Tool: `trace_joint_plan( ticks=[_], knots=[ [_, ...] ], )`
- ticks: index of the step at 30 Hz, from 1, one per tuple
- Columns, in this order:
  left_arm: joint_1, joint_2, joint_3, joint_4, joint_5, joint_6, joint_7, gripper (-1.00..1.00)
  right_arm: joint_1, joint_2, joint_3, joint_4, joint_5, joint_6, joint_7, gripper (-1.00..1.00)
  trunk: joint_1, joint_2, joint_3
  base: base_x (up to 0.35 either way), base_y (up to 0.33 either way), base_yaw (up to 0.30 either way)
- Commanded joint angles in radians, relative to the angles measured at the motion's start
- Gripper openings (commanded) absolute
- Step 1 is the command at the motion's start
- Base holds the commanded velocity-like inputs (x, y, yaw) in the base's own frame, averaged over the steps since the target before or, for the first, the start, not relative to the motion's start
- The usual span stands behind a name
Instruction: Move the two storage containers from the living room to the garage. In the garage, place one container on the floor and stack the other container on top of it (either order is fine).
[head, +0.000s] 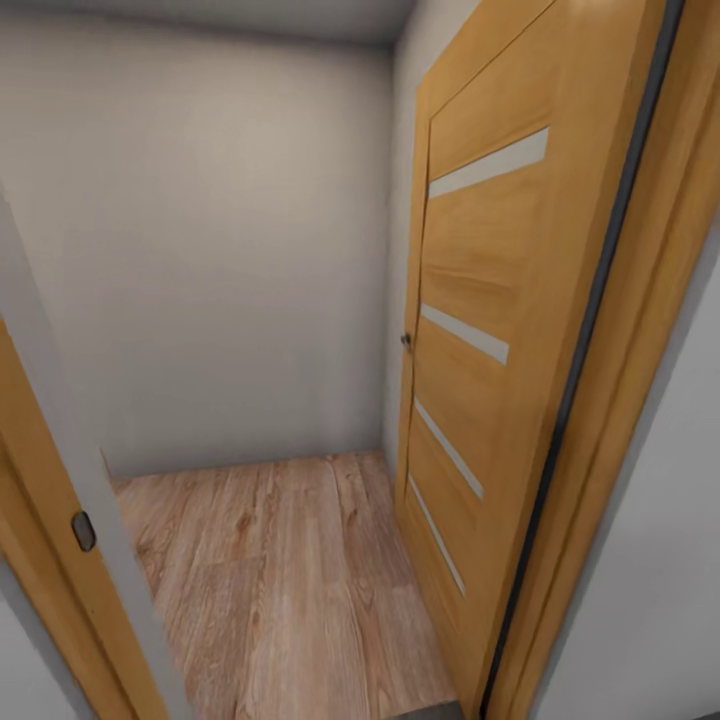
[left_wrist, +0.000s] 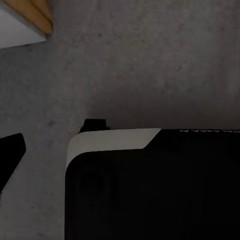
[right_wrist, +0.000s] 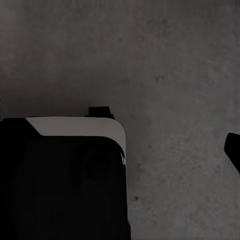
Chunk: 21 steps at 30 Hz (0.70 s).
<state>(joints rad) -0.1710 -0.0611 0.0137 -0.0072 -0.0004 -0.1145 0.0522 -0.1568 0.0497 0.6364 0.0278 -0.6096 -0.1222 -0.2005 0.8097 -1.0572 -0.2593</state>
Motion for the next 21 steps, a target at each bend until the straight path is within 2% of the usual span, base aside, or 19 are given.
trace_joint_plan(
  ticks=[1,16,21],
  knots=[
    [-0.001,0.0,0.001,0.001,-0.001,-0.004,0.003,1.0,-0.001,0.001,0.008,0.003,-0.009,-0.005,0.0,1.0,0.001,-0.001,-0.001,0.319,0.0,0.001],
    [-0.001,0.0,0.001,0.001,-0.001,-0.004,0.003,1.0,-0.001,0.001,0.008,0.003,-0.009,-0.005,0.0,1.0,0.001,-0.001,-0.001,0.317,0.0,0.0],
    [-0.001,0.001,0.002,0.001,0.0,-0.004,0.003,1.0,-0.001,0.001,0.008,0.003,-0.009,-0.005,0.0,1.0,0.001,-0.001,-0.001,0.108,0.0,0.073]
  ],
)
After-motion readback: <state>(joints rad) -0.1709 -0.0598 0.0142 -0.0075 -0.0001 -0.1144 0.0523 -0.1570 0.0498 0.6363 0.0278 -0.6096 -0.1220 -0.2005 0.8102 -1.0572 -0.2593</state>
